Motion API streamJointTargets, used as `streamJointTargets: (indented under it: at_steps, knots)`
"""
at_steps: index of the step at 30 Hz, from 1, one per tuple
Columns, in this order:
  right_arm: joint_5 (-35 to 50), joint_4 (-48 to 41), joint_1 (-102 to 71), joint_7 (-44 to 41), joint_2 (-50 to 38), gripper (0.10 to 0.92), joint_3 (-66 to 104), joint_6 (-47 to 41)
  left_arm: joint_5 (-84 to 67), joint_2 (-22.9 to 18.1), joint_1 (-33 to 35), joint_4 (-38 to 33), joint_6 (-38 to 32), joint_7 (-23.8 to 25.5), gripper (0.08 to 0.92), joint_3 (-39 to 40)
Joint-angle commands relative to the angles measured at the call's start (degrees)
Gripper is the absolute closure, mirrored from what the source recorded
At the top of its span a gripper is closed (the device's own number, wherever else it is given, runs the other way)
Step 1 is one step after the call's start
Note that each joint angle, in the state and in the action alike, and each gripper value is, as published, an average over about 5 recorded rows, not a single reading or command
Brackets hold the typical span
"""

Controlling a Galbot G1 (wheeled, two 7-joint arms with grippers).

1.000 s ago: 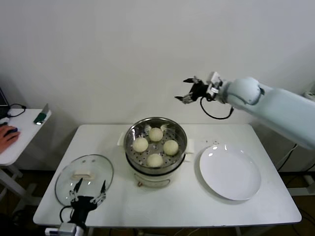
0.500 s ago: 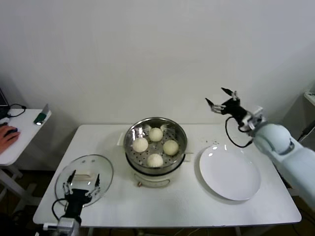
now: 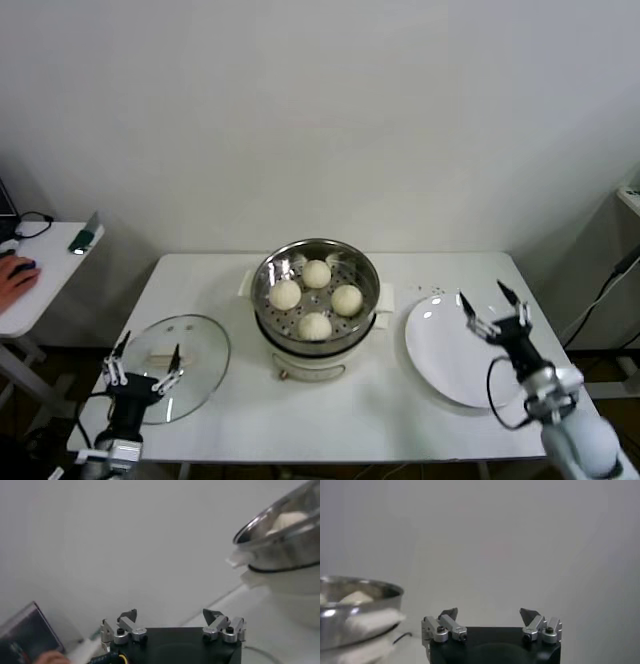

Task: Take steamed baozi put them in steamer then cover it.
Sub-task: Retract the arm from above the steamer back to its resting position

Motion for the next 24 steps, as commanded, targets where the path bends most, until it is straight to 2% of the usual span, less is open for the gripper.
streamJointTargets:
  at_steps: [1,5,8,14,24]
  knots:
    - [-7.8,-0.4,-14.8,-1.3,14.6,0.203,6.1,13.2,34.2,7.3,-0.2,7.3,-2.3,-13.9,0.177,-1.3]
    - [-8.3,-1.0,-14.9,-0.6,15.9,0.203,5.2,14.0,47.9,7.4,-0.5,16.4,-0.9,-20.5,0.177,0.2]
    - [-8.4,-1.1,-14.9,-0.5,16.3,0.203,4.6,14.3,51.9,7.1,-2.0,22.5,0.4,-22.5,0.177,1.0]
    - [-8.6,-1.8,-14.8,0.0,16.8,0.203,3.7,14.7,53.7,6.0,-5.2,28.4,1.1,-22.4,0.177,1.3]
    - [-9.4,-1.9,-15.0,0.1,17.7,0.203,3.2,15.0,53.6,3.6,-8.7,30.9,1.4,-19.7,0.177,2.9]
